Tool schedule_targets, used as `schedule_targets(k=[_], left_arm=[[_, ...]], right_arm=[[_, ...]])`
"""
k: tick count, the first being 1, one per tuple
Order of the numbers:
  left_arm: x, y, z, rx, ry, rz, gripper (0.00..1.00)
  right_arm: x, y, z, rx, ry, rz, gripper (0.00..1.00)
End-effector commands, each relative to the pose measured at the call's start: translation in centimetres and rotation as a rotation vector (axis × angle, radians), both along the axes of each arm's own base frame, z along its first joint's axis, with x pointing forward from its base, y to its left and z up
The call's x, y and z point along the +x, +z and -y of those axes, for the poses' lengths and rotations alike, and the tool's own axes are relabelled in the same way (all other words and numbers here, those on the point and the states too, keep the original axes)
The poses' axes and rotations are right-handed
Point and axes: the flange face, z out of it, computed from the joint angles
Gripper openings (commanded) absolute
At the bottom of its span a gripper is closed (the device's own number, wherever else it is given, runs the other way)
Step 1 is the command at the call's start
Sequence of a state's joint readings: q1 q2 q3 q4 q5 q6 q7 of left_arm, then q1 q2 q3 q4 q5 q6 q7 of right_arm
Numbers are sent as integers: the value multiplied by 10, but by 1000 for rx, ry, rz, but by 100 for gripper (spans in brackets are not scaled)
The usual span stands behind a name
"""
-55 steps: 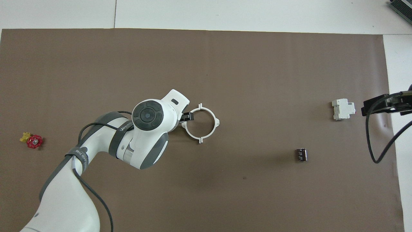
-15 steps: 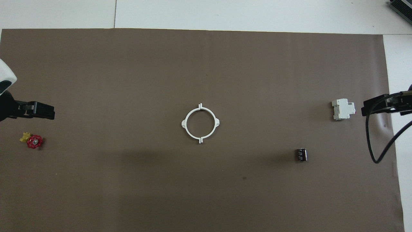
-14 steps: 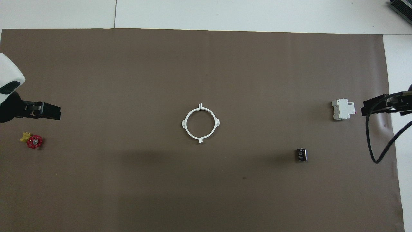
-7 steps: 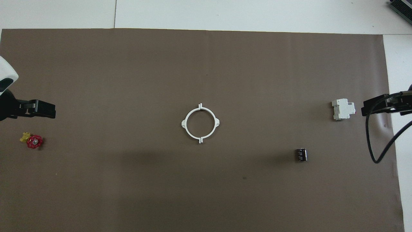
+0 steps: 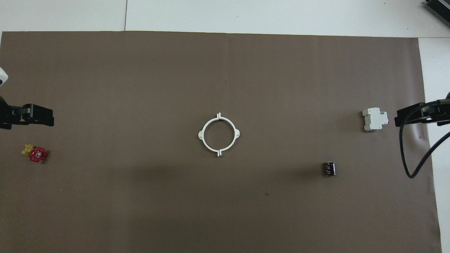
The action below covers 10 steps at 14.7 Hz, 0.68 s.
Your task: Assemble drain pipe with both arms
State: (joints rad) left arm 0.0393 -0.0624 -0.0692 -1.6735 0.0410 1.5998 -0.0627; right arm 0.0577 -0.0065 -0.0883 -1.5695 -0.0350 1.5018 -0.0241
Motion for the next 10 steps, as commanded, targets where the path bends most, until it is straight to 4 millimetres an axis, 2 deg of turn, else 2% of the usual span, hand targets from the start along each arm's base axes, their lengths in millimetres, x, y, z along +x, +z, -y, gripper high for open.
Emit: schedule_targets(k=[1, 6, 10], left_arm=[[7, 7, -7, 1, 8, -23, 100], [3, 10, -10, 0, -21, -1, 100], [4, 14, 1, 2, -48, 18, 100]], right_arm=[[-3, 1, 3, 8, 15, -5, 100], [-3, 1, 3, 6, 17, -5, 100], [-3, 1, 3, 8, 17, -5, 100]])
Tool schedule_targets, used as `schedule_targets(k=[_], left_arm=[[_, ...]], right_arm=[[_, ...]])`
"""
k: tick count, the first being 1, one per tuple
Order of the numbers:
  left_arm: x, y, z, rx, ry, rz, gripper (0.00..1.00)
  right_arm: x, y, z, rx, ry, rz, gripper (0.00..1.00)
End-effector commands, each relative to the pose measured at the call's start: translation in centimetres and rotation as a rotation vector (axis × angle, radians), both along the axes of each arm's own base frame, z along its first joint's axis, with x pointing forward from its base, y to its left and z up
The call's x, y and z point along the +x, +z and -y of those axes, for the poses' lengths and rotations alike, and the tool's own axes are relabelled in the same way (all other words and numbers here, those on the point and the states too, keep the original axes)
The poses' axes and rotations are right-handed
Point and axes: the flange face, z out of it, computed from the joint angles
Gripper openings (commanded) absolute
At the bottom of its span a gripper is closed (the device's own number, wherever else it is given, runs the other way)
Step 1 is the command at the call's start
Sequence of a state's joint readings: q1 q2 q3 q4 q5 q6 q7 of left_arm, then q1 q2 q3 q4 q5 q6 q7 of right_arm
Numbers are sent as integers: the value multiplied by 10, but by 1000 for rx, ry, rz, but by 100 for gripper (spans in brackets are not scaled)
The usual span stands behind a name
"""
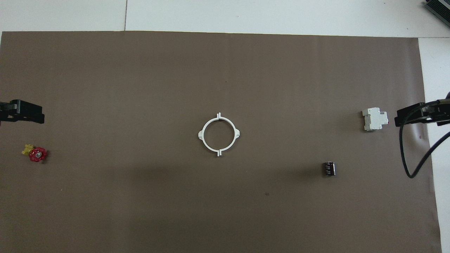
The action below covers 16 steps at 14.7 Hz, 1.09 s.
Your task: Assemble drain pipe with both arms
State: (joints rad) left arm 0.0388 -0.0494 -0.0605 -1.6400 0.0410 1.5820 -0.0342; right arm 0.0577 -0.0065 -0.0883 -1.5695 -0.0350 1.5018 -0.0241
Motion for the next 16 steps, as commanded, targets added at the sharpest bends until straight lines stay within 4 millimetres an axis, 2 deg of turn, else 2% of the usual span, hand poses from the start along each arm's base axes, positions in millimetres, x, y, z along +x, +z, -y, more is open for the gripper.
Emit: schedule_targets(k=[1, 11, 15, 16], left_arm=[[1, 6, 9, 3, -31, 16, 100], [-3, 15, 8, 4, -24, 36, 100], [-4, 16, 17, -4, -34, 39, 100], [-3, 16, 26, -6, -47, 53, 100]], right_arm=[[-3, 1, 3, 8, 17, -5, 100], [-3, 1, 3, 8, 17, -5, 100], [-3, 1, 4, 6, 15, -5, 100], [-3, 1, 4, 8, 15, -5, 100]])
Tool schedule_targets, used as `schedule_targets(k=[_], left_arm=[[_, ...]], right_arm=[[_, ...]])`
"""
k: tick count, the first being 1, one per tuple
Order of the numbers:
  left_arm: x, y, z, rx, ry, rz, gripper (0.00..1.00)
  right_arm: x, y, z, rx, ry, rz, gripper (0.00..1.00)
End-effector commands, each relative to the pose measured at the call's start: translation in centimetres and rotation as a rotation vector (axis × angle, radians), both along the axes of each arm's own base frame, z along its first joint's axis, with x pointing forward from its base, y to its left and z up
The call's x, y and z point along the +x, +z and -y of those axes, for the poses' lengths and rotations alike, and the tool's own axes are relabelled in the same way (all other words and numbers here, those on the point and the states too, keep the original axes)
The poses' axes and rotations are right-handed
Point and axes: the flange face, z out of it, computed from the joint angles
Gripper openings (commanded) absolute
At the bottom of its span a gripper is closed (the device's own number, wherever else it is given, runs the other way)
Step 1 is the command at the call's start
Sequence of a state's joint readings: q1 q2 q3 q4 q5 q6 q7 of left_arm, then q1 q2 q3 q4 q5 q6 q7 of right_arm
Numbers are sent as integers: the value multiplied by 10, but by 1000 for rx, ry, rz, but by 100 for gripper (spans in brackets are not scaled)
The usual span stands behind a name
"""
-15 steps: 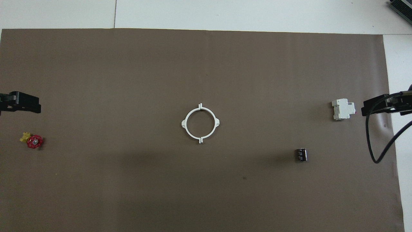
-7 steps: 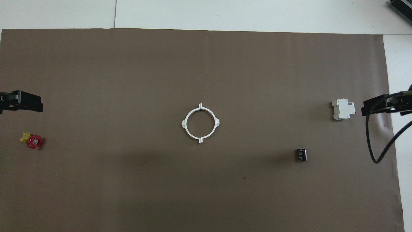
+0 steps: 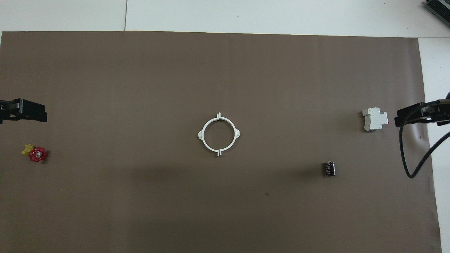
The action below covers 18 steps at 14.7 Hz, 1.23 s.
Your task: Assemble drain pipe with both arms
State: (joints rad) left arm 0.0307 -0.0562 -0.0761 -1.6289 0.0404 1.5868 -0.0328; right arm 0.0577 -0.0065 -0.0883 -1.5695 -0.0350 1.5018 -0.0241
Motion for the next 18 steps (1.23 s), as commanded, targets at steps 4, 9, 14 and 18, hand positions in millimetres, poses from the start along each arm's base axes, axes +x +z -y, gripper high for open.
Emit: schedule_targets(k=[4, 9, 14, 18], left_arm=[[2, 6, 15, -7, -34, 57, 100], [4, 5, 8, -7, -24, 74, 100], [3, 6, 8, -7, -24, 74, 100], [4, 5, 9, -10, -26, 88, 100]], right_arm=[[-3, 1, 4, 8, 15, -5, 100], [-3, 1, 3, 8, 17, -5, 100], [-3, 1, 3, 8, 17, -5, 100], [-3, 1, 3, 8, 17, -5, 100]])
